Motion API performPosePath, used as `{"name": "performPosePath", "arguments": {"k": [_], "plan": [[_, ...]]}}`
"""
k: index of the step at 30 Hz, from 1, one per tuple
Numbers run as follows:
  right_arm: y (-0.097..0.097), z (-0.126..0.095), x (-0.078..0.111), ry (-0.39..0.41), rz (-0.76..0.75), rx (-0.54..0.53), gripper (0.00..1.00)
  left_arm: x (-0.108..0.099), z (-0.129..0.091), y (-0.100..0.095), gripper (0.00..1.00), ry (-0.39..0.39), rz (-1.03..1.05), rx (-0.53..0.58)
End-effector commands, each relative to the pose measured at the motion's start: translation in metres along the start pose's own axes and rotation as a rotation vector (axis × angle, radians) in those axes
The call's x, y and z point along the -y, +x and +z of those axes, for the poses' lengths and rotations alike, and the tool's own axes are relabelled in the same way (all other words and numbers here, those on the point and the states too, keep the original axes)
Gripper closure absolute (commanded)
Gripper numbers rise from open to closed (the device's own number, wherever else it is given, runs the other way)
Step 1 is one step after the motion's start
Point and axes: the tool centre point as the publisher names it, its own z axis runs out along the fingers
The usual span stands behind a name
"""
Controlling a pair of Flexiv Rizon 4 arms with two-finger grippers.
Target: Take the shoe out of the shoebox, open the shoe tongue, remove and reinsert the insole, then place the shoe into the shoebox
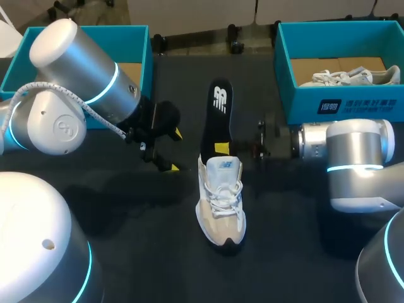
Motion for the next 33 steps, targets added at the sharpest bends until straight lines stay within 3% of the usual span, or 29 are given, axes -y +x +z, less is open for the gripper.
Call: {"name": "performPosePath", "arguments": {"k": [1, 16, 22, 25, 33], "plan": [[-0.001, 0.001, 0.004, 0.029, 0.018, -0.021, 1.00, 0.000, 0.001, 0.001, 0.00, -0.001, 0.000, 0.002], [0.005, 0.007, 0.030, 0.070, 0.083, -0.026, 1.00, 0.000, 0.001, 0.001, 0.00, -0.001, 0.000, 0.002], [0.007, 0.005, 0.027, 0.070, 0.060, -0.010, 1.00, 0.000, 0.001, 0.001, 0.00, -0.001, 0.000, 0.002], [0.007, 0.003, 0.018, 0.069, 0.033, -0.005, 0.67, 0.000, 0.001, 0.001, 0.00, -0.001, 0.000, 0.002], [0.003, 0.002, 0.000, 0.065, -0.020, -0.003, 0.70, 0.000, 0.001, 0.001, 0.00, -0.001, 0.000, 0.002]]}}
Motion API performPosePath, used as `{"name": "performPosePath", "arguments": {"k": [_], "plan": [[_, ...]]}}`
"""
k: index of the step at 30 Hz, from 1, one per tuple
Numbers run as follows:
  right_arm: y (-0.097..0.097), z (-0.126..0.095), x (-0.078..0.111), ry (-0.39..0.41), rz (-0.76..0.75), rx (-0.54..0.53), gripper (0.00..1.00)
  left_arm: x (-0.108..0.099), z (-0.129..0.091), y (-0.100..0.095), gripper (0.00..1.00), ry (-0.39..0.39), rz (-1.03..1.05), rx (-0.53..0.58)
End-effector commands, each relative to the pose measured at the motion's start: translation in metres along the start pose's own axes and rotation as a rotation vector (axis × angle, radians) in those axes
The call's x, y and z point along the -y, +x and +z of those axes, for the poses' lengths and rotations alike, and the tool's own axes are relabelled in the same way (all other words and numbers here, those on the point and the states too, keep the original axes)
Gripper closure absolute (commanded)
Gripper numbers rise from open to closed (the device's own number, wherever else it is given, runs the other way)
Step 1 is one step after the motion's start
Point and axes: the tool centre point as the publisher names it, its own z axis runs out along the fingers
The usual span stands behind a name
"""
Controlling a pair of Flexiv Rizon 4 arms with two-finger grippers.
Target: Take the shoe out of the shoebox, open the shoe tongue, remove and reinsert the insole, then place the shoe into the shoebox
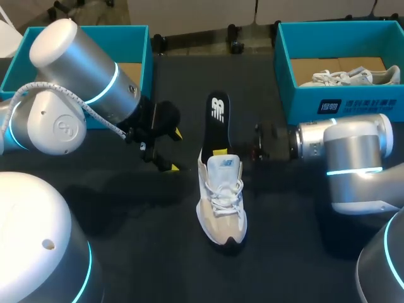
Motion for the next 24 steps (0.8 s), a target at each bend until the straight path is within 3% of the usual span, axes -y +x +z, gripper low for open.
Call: {"name": "performPosePath", "arguments": {"k": [1, 9, 11, 12, 13, 24], "plan": [[-0.001, -0.001, -0.009, 0.003, -0.013, 0.001, 0.70, 0.000, 0.001, 0.001, 0.00, -0.001, 0.000, 0.002], [-0.007, 0.001, -0.018, 0.009, -0.033, -0.018, 0.76, 0.000, 0.001, 0.001, 0.00, -0.001, 0.000, 0.002], [-0.009, 0.002, -0.018, 0.023, -0.024, -0.031, 0.86, 0.000, 0.001, 0.001, 0.00, -0.001, 0.000, 0.002], [-0.010, 0.003, -0.017, 0.032, -0.014, -0.035, 0.97, 0.000, 0.001, 0.001, 0.00, -0.001, 0.000, 0.002], [-0.010, 0.003, -0.017, 0.035, -0.013, -0.037, 1.00, 0.000, 0.001, 0.001, 0.00, -0.001, 0.000, 0.002], [-0.004, -0.003, 0.002, 0.121, 0.054, -0.076, 1.00, 0.000, 0.001, 0.001, 0.00, -0.001, 0.000, 0.002]]}}
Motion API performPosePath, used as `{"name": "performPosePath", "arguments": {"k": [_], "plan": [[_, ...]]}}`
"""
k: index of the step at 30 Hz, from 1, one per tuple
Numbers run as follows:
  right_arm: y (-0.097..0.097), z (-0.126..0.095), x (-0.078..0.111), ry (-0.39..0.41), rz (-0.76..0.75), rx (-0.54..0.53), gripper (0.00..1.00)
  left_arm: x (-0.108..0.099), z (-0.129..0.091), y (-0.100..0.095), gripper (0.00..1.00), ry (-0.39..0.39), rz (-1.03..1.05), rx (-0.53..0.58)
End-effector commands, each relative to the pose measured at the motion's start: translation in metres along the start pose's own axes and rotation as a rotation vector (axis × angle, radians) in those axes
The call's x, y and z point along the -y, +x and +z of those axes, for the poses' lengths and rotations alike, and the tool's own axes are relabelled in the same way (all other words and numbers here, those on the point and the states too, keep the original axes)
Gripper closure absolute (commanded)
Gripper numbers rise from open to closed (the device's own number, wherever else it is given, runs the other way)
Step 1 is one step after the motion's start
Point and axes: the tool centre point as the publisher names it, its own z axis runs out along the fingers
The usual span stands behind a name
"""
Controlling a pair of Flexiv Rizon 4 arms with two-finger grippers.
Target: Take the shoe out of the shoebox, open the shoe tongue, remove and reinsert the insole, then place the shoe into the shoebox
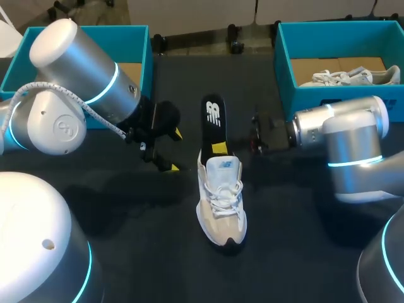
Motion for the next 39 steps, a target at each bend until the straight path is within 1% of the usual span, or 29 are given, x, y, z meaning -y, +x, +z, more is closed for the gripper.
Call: {"name": "performPosePath", "arguments": {"k": [1, 13, 18, 19, 21, 24, 31, 34, 38, 39], "plan": [[0.000, -0.004, 0.006, 0.033, 0.018, -0.011, 1.00, 0.000, 0.001, 0.001, 0.00, -0.001, 0.000, 0.002], [0.003, 0.005, 0.026, 0.060, 0.072, -0.033, 1.00, 0.000, 0.001, 0.001, 0.00, -0.001, 0.000, 0.002], [0.004, 0.005, 0.030, 0.067, 0.082, -0.014, 1.00, 0.000, 0.001, 0.001, 0.00, -0.001, 0.000, 0.002], [0.005, 0.003, 0.029, 0.065, 0.077, -0.006, 1.00, 0.000, 0.001, 0.001, 0.00, -0.001, 0.000, 0.002], [0.007, 0.002, 0.026, 0.057, 0.064, 0.009, 0.93, 0.000, 0.001, 0.001, 0.00, -0.001, 0.000, 0.002], [0.008, -0.001, 0.018, 0.049, 0.039, 0.030, 0.87, 0.000, 0.001, 0.001, 0.00, -0.001, 0.000, 0.002], [0.006, 0.000, 0.006, 0.053, 0.009, 0.040, 0.80, 0.000, 0.001, 0.001, 0.00, -0.001, 0.000, 0.002], [0.005, 0.000, 0.001, 0.055, -0.001, 0.040, 0.81, 0.000, 0.001, 0.001, 0.00, -0.001, 0.000, 0.002], [0.002, -0.001, -0.005, 0.057, -0.014, 0.039, 0.85, 0.000, 0.001, 0.001, 0.00, -0.001, 0.000, 0.002], [0.001, 0.000, -0.006, 0.057, -0.015, 0.039, 0.84, 0.000, 0.001, 0.001, 0.00, -0.001, 0.000, 0.002]]}}
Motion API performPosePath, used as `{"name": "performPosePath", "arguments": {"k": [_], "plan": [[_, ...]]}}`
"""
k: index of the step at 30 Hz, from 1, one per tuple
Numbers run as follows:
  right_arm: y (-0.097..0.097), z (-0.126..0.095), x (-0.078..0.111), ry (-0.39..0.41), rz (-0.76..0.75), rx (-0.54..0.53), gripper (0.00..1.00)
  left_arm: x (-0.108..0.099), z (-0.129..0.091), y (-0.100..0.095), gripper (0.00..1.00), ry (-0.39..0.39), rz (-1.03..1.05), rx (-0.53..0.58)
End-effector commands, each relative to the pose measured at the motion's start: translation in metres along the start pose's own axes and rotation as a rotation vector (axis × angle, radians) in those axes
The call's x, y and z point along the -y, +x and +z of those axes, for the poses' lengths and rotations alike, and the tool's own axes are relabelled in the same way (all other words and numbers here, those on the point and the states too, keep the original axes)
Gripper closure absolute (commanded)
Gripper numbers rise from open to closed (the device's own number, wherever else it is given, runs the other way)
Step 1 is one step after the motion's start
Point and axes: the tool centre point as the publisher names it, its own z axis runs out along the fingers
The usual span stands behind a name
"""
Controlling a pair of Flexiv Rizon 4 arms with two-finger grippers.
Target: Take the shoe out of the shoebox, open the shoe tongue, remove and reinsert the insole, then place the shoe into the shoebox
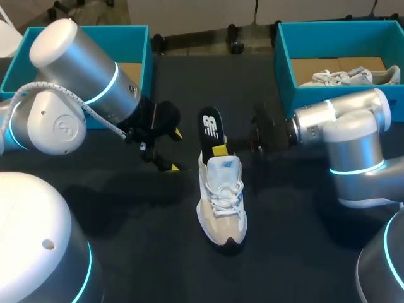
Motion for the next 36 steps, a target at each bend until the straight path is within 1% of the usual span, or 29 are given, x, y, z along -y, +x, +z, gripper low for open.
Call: {"name": "performPosePath", "arguments": {"k": [1, 4, 5, 6, 17, 26, 36], "plan": [[-0.004, 0.001, -0.005, 0.011, -0.002, -0.004, 0.84, 0.000, 0.001, 0.001, 0.00, -0.001, 0.000, 0.002], [-0.007, 0.000, -0.005, 0.023, 0.008, -0.007, 0.86, 0.000, 0.001, 0.001, 0.00, -0.001, 0.000, 0.002], [-0.007, 0.000, -0.005, 0.024, 0.009, -0.007, 0.89, 0.000, 0.001, 0.001, 0.00, -0.001, 0.000, 0.002], [-0.008, -0.001, -0.004, 0.027, 0.014, -0.008, 1.00, 0.000, 0.001, 0.001, 0.00, -0.001, 0.000, 0.002], [-0.004, -0.003, 0.006, 0.040, 0.054, -0.010, 1.00, 0.002, 0.001, 0.000, 0.00, 0.001, 0.000, 0.002], [0.001, 0.001, 0.018, 0.049, 0.085, -0.017, 1.00, 0.011, -0.004, -0.002, 0.00, 0.006, 0.012, 0.007], [0.001, 0.007, 0.027, 0.063, 0.114, -0.027, 1.00, 0.015, -0.001, 0.003, 0.00, 0.002, 0.029, -0.008]]}}
